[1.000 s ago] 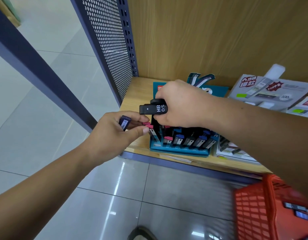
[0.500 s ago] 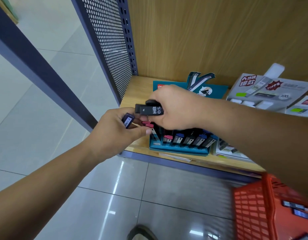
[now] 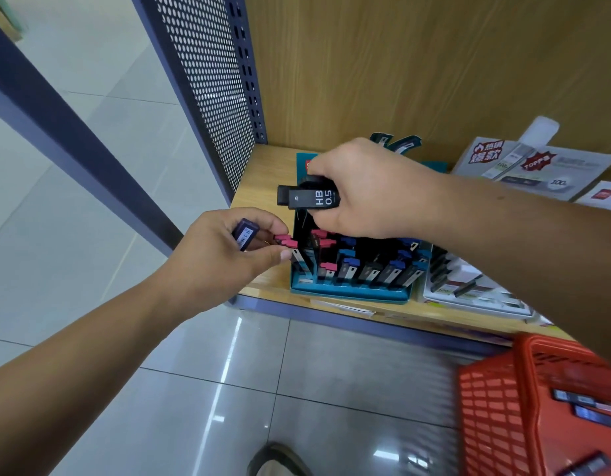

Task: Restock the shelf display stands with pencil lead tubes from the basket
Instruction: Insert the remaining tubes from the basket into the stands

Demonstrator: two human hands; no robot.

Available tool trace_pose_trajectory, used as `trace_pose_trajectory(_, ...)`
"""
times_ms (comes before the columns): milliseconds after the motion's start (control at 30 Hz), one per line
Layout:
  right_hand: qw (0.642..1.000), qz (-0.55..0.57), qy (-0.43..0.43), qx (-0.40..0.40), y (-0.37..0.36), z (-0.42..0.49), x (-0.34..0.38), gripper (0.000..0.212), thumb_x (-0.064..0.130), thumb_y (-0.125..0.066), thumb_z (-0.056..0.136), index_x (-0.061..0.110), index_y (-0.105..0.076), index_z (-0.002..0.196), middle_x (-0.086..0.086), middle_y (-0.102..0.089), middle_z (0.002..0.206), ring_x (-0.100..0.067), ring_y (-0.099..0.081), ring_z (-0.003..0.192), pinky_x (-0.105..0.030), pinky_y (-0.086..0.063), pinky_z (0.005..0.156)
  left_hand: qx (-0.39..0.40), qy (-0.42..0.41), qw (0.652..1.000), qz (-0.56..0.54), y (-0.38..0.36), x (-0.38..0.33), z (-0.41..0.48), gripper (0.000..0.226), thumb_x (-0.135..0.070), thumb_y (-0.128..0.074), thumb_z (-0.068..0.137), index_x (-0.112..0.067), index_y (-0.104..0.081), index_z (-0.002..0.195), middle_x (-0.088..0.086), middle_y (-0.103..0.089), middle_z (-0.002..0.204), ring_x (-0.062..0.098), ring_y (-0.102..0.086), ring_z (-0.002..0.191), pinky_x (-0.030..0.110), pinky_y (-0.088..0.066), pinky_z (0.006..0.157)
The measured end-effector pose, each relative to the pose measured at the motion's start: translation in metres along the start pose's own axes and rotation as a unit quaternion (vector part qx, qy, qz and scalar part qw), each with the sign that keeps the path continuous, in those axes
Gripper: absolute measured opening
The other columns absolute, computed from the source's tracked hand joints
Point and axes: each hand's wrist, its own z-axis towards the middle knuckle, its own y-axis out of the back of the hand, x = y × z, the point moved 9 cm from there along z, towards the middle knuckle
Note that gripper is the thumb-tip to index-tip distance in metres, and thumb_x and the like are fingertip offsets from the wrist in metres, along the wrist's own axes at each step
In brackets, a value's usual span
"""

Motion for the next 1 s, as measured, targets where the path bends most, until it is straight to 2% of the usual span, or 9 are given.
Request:
trace_pose_trajectory(167, 1.0, -0.008, 0.001, 0.012, -0.012, -0.001, -0.001, 0.018, 0.024, -0.068, 0.089, 0.013, -0.059, 0.078, 0.001, -0.054, 0.068, -0.017, -0.055, 0.062, -0.035, -0.042, 0.053, -0.007, 0.0, 1.0, -0.003, 0.002, -0.002, -0.002, 0.021, -0.022, -0.086, 0.076, -0.022, -0.078, 0.096, -0.002, -0.08, 0.091, 0.017, -0.076, 0.09, 0.032, -0.063, 0.084)
trace_pose_trajectory(267, 1.0, -0.005, -0.002, 0.009, -0.011, 0.001, 0.001, 0.018, 0.023, -0.068, 0.088, 0.01, -0.06, 0.077, 0.0, -0.054, 0.066, -0.018, -0.055, 0.062, -0.038, -0.045, 0.056, -0.006, 0.0, 1.0, -0.001, 0.001, -0.001, -0.001, 0.022, -0.021, -0.086, 0.076, -0.02, -0.078, 0.096, -0.002, -0.08, 0.09, 0.018, -0.076, 0.09, 0.035, -0.063, 0.086)
trace_pose_trajectory(400, 0.999, -0.011, -0.013, 0.03, -0.015, 0.002, 0.001, 0.02, 0.023, -0.069, 0.085, 0.016, -0.059, 0.07, 0.001, -0.055, 0.063, -0.02, -0.058, 0.062, -0.038, -0.049, 0.055, -0.013, 0.004, 1.0, 0.002, 0.002, 0.001, -0.001, 0.021, -0.02, -0.087, 0.077, -0.02, -0.078, 0.097, -0.001, -0.079, 0.091, 0.022, -0.076, 0.091, 0.039, -0.063, 0.088)
trace_pose_trajectory(467, 0.999, -0.019, -0.015, 0.032, -0.018, 0.0, 0.002, 0.021, 0.022, -0.067, 0.085, 0.018, -0.057, 0.067, 0.0, -0.055, 0.062, -0.022, -0.058, 0.062, -0.042, -0.053, 0.057, -0.012, 0.005, 1.0, 0.002, 0.001, 0.001, 0.0, 0.021, -0.018, -0.086, 0.078, -0.018, -0.078, 0.097, 0.0, -0.079, 0.091, 0.023, -0.076, 0.091, 0.037, -0.063, 0.087)
trace_pose_trajectory(600, 0.999, -0.028, -0.027, 0.034, -0.018, 0.001, 0.0, 0.027, 0.021, -0.066, 0.087, 0.016, -0.053, 0.065, -0.001, -0.051, 0.06, -0.021, -0.053, 0.058, -0.04, -0.051, 0.056, -0.014, 0.007, 1.0, -0.001, 0.001, 0.0, 0.0, 0.018, -0.017, -0.087, 0.078, -0.018, -0.078, 0.094, 0.002, -0.079, 0.088, 0.019, -0.073, 0.081, 0.02, -0.057, 0.069)
trace_pose_trajectory(733, 0.996, -0.067, -0.016, 0.064, -0.018, 0.006, 0.011, 0.025, 0.019, -0.067, 0.086, 0.012, -0.053, 0.067, -0.004, -0.051, 0.065, -0.02, -0.05, 0.058, -0.034, -0.043, 0.053, -0.02, 0.015, 1.0, -0.004, 0.002, 0.001, -0.002, 0.019, -0.016, -0.088, 0.078, -0.018, -0.078, 0.094, 0.002, -0.079, 0.087, 0.021, -0.075, 0.082, 0.024, -0.058, 0.074)
trace_pose_trajectory(933, 0.996, -0.08, -0.026, 0.037, -0.017, 0.007, 0.013, 0.026, 0.019, -0.068, 0.085, 0.014, -0.05, 0.068, -0.003, -0.048, 0.069, -0.02, -0.05, 0.061, -0.037, -0.052, 0.058, -0.018, 0.015, 1.0, -0.008, 0.002, 0.0, -0.003, 0.02, -0.015, -0.087, 0.079, -0.016, -0.078, 0.096, 0.002, -0.079, 0.091, 0.025, -0.076, 0.091, 0.038, -0.062, 0.089)
trace_pose_trajectory(1000, 0.995, -0.091, -0.03, 0.041, -0.017, 0.007, 0.014, 0.026, 0.02, -0.069, 0.086, 0.013, -0.05, 0.07, -0.003, -0.048, 0.07, -0.02, -0.049, 0.06, -0.035, -0.048, 0.056, -0.018, 0.008, 1.0, -0.007, 0.002, -0.002, -0.003, 0.019, -0.014, -0.087, 0.079, -0.016, -0.078, 0.096, 0.002, -0.079, 0.09, 0.027, -0.075, 0.091, 0.039, -0.061, 0.088)
